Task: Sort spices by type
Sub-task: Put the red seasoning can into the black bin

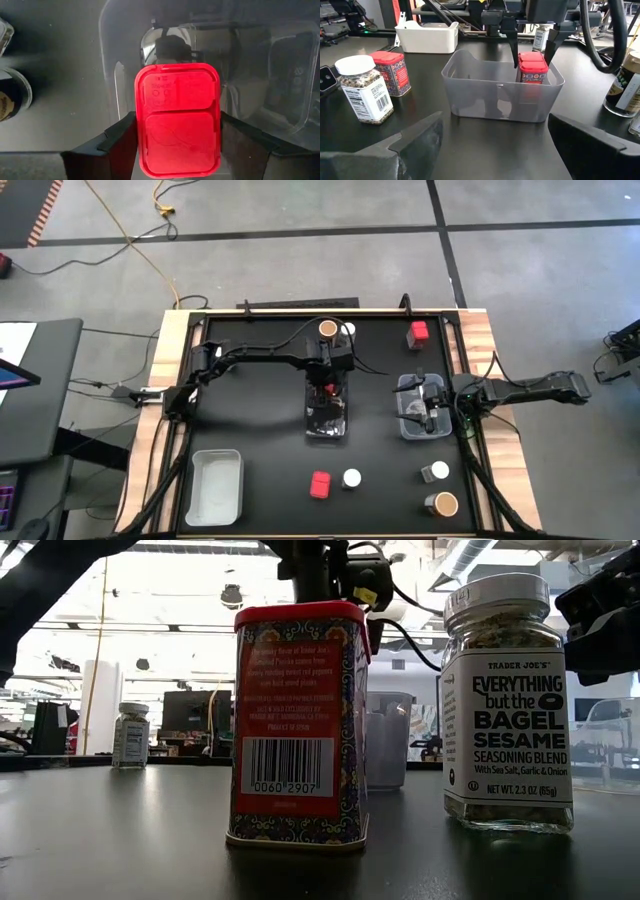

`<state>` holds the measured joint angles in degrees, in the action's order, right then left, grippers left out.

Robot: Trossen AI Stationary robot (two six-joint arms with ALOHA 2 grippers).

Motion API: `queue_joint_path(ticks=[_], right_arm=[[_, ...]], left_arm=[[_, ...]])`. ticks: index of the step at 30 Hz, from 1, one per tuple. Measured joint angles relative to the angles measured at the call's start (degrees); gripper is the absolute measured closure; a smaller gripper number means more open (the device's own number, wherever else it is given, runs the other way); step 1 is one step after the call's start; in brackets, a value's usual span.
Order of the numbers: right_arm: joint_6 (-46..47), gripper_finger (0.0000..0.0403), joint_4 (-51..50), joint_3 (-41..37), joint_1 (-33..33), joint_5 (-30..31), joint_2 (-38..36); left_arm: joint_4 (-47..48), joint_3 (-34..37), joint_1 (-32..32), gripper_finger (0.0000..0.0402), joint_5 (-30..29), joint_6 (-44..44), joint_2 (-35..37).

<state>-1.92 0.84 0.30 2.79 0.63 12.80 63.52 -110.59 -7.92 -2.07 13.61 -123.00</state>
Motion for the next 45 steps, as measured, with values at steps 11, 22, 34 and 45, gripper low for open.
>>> queue_joint_path(ticks=[11, 22, 34, 45], right_arm=[[0.0, 0.0019, 0.0, 0.02, 0.0, 0.0, 0.0], [-0.01, 0.0019, 0.0, 0.01, 0.02, 0.01, 0.0], [-0.02, 0.0019, 0.0, 0.02, 0.0, 0.01, 0.0], [-0.01, 0.0019, 0.0, 0.02, 0.01, 0.01, 0.0]], left_arm=[[-0.04, 0.0, 0.0, 0.0158, -0.11, -1.36, 0.0], [-0.01, -0.02, 0.0, 0.0157, -0.11, -1.42, 0.0], [0.01, -0.02, 0.0, 0.0123, -0.09, -2.28, 0.04], [-0.01, -0.01, 0.0, 0.0113, -0.09, -4.08, 0.04]])
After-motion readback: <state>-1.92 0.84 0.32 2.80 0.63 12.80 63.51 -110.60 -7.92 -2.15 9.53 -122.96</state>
